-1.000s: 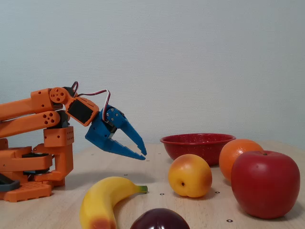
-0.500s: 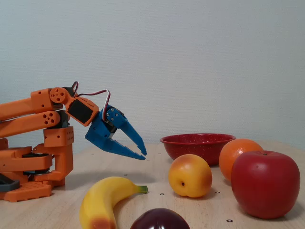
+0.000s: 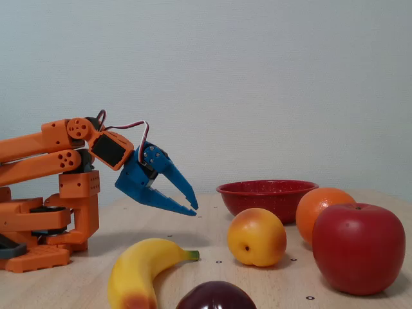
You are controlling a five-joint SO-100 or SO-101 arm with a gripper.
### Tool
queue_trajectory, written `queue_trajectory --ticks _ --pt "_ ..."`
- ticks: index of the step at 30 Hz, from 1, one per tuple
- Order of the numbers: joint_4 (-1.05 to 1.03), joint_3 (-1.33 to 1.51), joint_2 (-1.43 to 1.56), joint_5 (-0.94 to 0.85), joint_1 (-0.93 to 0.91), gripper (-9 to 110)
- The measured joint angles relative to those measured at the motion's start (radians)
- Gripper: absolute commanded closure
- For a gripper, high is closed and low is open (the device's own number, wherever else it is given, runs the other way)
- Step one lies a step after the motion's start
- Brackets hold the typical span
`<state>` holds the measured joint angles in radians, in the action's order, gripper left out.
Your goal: Put plum in the red bowl.
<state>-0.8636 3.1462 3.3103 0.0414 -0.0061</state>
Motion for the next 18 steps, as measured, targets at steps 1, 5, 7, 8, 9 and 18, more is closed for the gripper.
queue_trajectory --ticks 1,5,7,8,9,18 --pt "0.0 0.0 0.0 0.0 0.0 102" --pt "0.0 0.0 0.0 -0.012 0.0 102" --pt "0.0 0.0 0.0 -0.012 0.0 102" --pt "0.0 0.0 0.0 -0.012 0.0 102" --pt "0.0 0.0 0.0 -0.012 0.0 102" --pt "0.0 0.0 0.0 -0.012 0.0 102"
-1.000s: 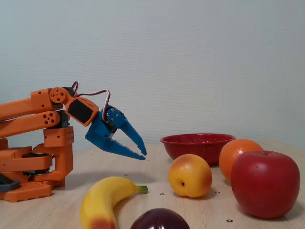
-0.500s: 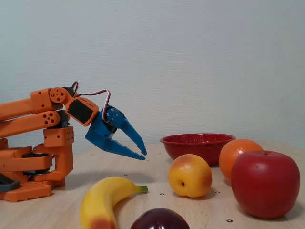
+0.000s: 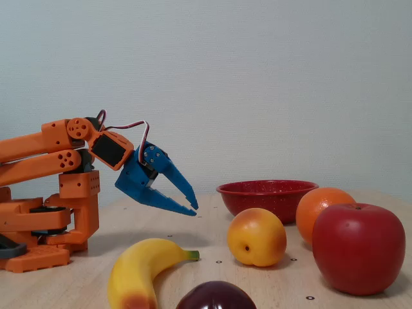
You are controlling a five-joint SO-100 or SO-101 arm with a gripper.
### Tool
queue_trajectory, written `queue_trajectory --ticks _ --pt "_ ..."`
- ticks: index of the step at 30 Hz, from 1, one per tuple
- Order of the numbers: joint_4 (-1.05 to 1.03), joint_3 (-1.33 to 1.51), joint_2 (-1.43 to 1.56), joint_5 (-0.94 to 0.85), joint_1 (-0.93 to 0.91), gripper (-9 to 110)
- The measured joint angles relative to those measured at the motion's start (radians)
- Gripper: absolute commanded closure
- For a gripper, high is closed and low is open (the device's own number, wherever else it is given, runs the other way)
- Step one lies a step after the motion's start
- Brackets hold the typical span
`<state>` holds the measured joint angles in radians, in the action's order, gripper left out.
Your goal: Put plum in the red bowl.
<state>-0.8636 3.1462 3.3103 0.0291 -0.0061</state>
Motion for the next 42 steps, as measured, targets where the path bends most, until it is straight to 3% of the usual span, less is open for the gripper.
queue_trajectory --ticks 10,20,32,42 --pt "0.0 0.0 0.0 -0.002 0.0 102" --pt "0.029 -0.063 -0.091 -0.114 0.0 102" --pt "-0.241 -0.308 -0.256 -0.158 -0.012 102" --pt "-0.281 -0.492 -0.35 -0.209 -0.017 102"
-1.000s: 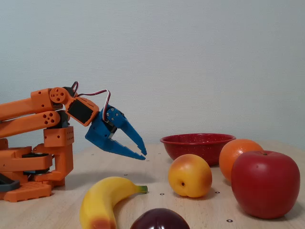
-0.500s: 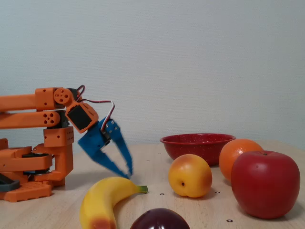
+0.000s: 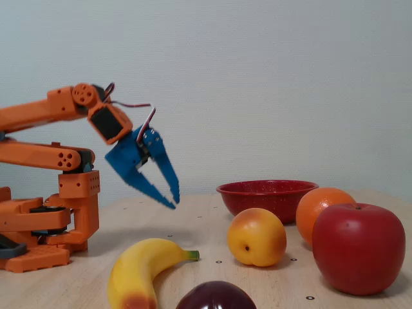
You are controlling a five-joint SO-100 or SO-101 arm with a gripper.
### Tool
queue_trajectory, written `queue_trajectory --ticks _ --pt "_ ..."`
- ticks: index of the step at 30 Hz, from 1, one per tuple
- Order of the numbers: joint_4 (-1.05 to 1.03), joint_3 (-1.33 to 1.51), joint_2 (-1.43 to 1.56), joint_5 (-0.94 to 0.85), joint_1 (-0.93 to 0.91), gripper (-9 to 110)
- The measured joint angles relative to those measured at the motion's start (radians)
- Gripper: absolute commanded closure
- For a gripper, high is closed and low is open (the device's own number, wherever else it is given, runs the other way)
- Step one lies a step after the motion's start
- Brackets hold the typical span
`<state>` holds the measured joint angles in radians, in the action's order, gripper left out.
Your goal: Put plum in the red bowl.
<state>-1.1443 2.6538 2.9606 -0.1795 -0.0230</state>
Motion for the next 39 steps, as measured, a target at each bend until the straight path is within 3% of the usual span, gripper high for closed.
queue_trajectory --ticks 19,39 --pt "-0.094 -0.422 -0.39 -0.091 -0.213 102" --pt "-0.178 -1.108 -1.081 -0.16 -0.508 102"
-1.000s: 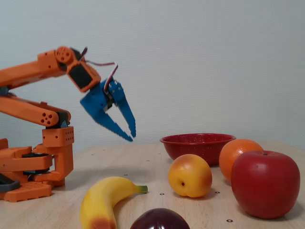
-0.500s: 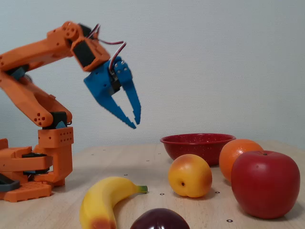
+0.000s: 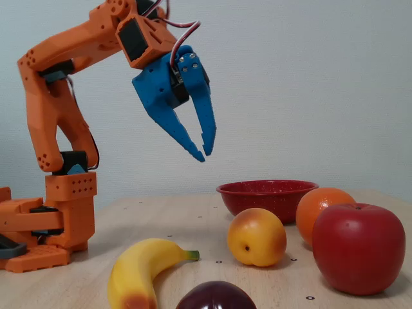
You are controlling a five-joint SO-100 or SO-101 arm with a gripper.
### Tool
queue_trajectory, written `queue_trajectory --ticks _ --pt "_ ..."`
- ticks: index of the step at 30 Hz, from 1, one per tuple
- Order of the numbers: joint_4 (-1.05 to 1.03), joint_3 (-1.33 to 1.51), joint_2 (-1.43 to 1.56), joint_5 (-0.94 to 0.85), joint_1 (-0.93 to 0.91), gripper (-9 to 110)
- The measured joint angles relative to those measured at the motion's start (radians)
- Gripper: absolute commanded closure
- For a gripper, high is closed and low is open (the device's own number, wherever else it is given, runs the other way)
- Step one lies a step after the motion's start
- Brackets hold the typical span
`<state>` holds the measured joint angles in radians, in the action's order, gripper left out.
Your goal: Put plum in the red bowl.
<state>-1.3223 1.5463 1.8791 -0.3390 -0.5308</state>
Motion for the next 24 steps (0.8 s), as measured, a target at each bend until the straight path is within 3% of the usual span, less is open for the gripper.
queue_trajectory --ticks 24 --pt "-0.132 -0.522 -0.489 -0.235 -0.241 102"
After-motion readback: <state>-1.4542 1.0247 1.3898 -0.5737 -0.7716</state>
